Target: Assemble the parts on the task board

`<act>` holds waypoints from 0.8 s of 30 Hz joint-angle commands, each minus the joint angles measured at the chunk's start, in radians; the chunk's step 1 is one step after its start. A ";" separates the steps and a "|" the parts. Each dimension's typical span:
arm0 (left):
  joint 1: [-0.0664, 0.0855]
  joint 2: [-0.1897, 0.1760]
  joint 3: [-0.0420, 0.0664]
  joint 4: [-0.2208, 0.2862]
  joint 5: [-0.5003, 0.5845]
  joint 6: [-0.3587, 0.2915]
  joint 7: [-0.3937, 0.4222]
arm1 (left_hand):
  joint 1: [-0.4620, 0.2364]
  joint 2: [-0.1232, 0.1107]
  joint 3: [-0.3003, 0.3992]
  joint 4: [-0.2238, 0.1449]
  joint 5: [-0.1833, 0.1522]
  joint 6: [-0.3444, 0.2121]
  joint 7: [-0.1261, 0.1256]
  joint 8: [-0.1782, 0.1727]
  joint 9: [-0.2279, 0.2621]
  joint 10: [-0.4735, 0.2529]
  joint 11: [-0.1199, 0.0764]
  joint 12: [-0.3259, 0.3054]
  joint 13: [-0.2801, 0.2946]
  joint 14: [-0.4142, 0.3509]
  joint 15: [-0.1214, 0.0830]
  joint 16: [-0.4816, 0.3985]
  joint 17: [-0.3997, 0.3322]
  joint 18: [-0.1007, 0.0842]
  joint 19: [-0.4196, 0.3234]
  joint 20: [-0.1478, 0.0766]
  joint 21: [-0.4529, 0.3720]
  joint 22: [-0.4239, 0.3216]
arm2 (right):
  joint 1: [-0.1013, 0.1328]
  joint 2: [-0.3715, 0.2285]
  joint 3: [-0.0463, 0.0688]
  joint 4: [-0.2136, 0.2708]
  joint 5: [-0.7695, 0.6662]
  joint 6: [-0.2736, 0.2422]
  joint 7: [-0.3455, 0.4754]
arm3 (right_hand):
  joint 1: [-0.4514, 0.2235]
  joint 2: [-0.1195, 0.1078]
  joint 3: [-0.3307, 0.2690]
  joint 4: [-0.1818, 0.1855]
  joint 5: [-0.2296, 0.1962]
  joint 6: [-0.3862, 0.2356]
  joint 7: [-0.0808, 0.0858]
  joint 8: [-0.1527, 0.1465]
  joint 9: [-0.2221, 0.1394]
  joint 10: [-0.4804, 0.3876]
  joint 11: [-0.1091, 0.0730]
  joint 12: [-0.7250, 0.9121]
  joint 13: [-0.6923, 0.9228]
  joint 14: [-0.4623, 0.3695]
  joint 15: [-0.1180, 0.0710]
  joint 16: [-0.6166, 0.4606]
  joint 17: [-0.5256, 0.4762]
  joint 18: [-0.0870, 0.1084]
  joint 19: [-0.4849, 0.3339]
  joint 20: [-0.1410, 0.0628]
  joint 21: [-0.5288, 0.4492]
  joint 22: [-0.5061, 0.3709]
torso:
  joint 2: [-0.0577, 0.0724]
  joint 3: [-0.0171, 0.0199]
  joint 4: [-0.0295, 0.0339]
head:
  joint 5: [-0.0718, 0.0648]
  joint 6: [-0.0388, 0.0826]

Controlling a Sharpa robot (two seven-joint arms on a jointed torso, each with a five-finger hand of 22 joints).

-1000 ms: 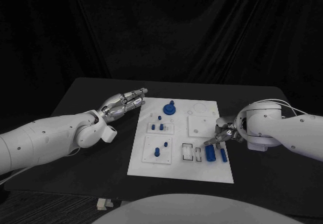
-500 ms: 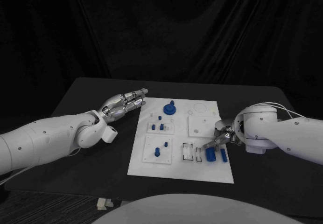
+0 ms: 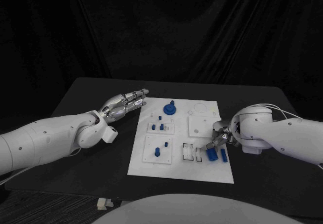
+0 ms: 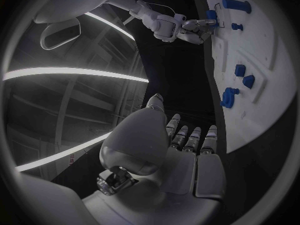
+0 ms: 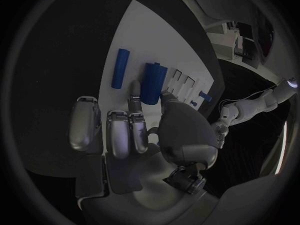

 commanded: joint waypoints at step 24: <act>-0.003 -0.001 0.001 0.000 0.007 0.017 0.090 | 0.002 0.006 -0.003 0.007 -0.001 0.002 0.008 -0.001 0.001 -0.003 -0.001 -0.001 0.000 -0.001 -0.001 -0.004 -0.001 0.009 -0.001 0.014 -0.001 0.001 | 0.017 -0.052 -0.001 0.047 0.213 -0.201 0.026 | 0.025 -0.032 0.228 -0.067 0.600 -0.097 -0.041 0.211 0.387 0.105 -0.036 0.002 0.263 0.072 -0.026 -0.038 0.089 0.006 -0.007 -0.024 -0.037 0.162 | 0.000 0.0001 0.0002 | 0.009 0.000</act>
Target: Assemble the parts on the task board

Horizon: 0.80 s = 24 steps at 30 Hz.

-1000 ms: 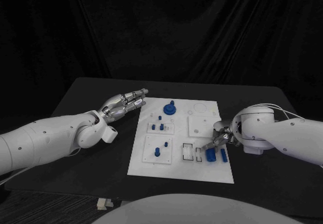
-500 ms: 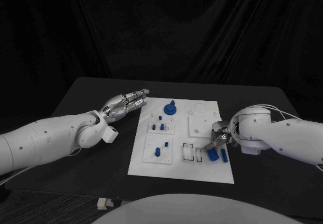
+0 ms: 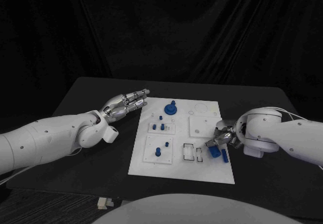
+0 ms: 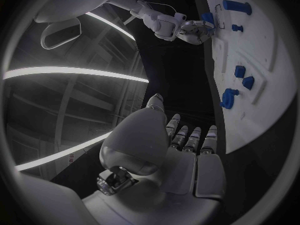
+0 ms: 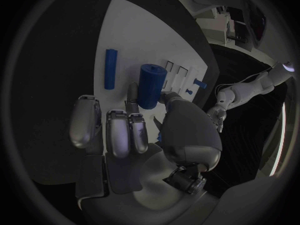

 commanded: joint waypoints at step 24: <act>-0.002 0.004 0.001 -0.002 0.007 0.018 0.082 | 0.001 0.015 0.003 0.009 0.012 -0.002 0.008 -0.002 0.000 -0.003 0.004 0.000 0.000 -0.001 0.001 -0.005 -0.002 0.010 0.002 0.011 0.001 0.005 | 0.016 0.041 0.001 0.020 0.215 -0.107 0.004 | -0.049 0.020 0.150 -0.095 -0.120 -0.039 -0.009 -0.017 0.020 0.111 -0.010 0.002 0.263 0.069 -0.004 -0.015 0.064 0.008 -0.009 -0.004 -0.019 0.158 | 0.001 -0.0006 0.0004 | -0.002 0.000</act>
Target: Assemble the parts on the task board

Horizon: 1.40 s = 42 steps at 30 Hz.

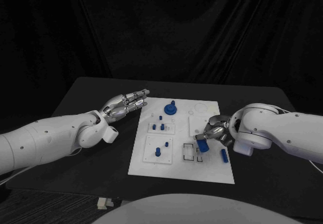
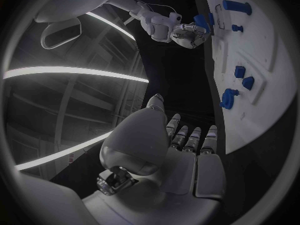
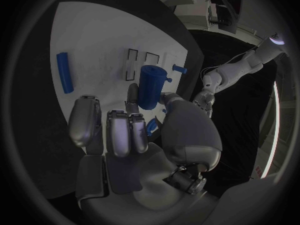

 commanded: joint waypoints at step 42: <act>-0.004 0.005 0.001 -0.008 0.007 0.030 0.100 | 0.001 0.019 0.006 0.004 0.018 0.002 0.006 0.000 0.002 0.002 0.005 0.002 0.001 0.009 0.015 0.003 0.003 0.012 0.007 0.016 0.008 0.012 | -0.050 0.059 0.000 -0.026 0.021 0.037 -0.027 | -0.102 0.040 0.001 -0.079 -0.668 0.011 0.018 -0.128 -0.148 0.115 0.018 0.002 0.263 0.054 0.017 -0.055 -0.064 0.026 -0.027 0.017 -0.119 0.130 | 0.000 0.0004 -0.0006 | 0.007 0.000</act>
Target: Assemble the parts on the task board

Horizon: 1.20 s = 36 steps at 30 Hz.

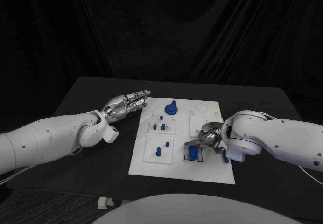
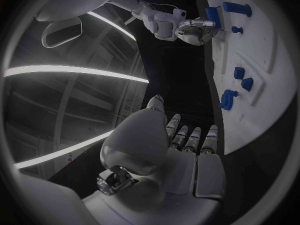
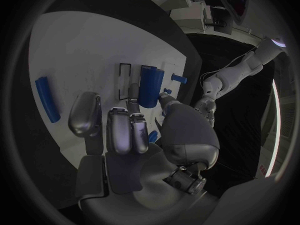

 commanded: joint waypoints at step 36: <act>-0.004 0.001 0.001 -0.003 0.007 0.013 0.092 | 0.008 0.007 0.006 0.002 0.010 0.021 0.016 0.003 0.003 0.004 0.004 0.003 0.002 0.000 0.004 0.004 0.001 0.011 0.002 0.003 0.004 0.001 | 0.028 -0.094 -0.001 0.068 -0.006 -0.133 0.067 | -0.176 -0.030 -0.327 0.105 -0.154 0.005 0.003 0.007 -0.026 0.107 0.007 0.002 0.263 0.056 0.006 0.003 -0.007 0.010 -0.002 -0.001 -0.044 0.131 | 0.000 0.0001 -0.0001 | 0.004 0.000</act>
